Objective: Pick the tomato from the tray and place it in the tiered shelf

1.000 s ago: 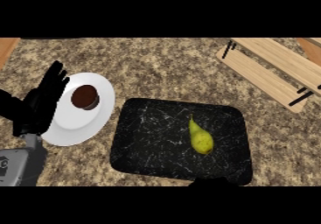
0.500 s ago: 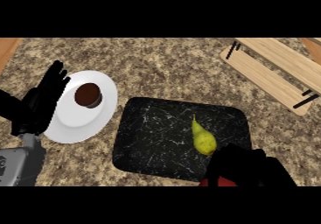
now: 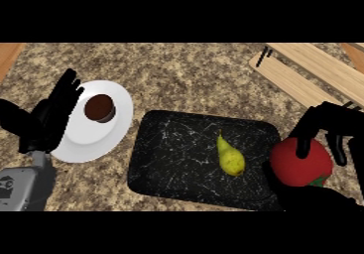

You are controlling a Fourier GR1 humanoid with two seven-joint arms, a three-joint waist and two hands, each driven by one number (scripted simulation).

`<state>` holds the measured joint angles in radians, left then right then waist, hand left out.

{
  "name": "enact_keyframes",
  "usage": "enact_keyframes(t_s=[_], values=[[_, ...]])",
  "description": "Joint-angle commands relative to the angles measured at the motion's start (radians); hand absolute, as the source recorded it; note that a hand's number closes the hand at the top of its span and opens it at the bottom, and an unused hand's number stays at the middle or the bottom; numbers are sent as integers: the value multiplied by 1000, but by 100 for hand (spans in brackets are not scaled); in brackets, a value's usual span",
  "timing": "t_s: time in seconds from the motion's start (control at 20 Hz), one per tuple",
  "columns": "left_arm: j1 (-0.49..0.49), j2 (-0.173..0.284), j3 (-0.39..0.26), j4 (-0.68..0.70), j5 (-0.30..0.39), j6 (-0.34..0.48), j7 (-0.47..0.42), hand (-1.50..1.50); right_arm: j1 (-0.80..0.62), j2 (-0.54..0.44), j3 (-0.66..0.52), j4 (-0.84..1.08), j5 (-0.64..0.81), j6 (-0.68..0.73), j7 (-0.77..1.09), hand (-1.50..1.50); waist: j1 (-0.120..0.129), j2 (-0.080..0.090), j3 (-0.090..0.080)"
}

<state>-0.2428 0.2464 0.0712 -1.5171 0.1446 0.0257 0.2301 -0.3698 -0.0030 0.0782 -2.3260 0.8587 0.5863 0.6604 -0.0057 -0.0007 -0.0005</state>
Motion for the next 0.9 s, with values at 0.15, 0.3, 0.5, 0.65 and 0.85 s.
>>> enact_keyframes(t_s=[0.15, 0.3, 0.5, 0.65, 0.85], values=[[0, -8, -10, -8, -28, 17, 2, 0, -213, -107, -469, 93, -357, 138, -18, 150, -5, -1, 2], [10, -20, -13, -1, -22, 10, -8, 0, -270, -181, -628, 244, -461, 105, -58, 150, -1, 0, 2], [20, -30, -2, 22, -20, 2, -49, 0, -308, -353, -728, 470, -489, 89, -182, 150, 9, 5, 1], [12, -13, -7, -35, -23, -4, 1, 0, -289, -421, -753, 592, -498, 59, -278, 150, 14, 3, 1], [-57, -18, 22, 127, -23, -24, -69, 0, -309, -514, -763, 761, -509, 39, -368, 150, 7, 6, 0]])
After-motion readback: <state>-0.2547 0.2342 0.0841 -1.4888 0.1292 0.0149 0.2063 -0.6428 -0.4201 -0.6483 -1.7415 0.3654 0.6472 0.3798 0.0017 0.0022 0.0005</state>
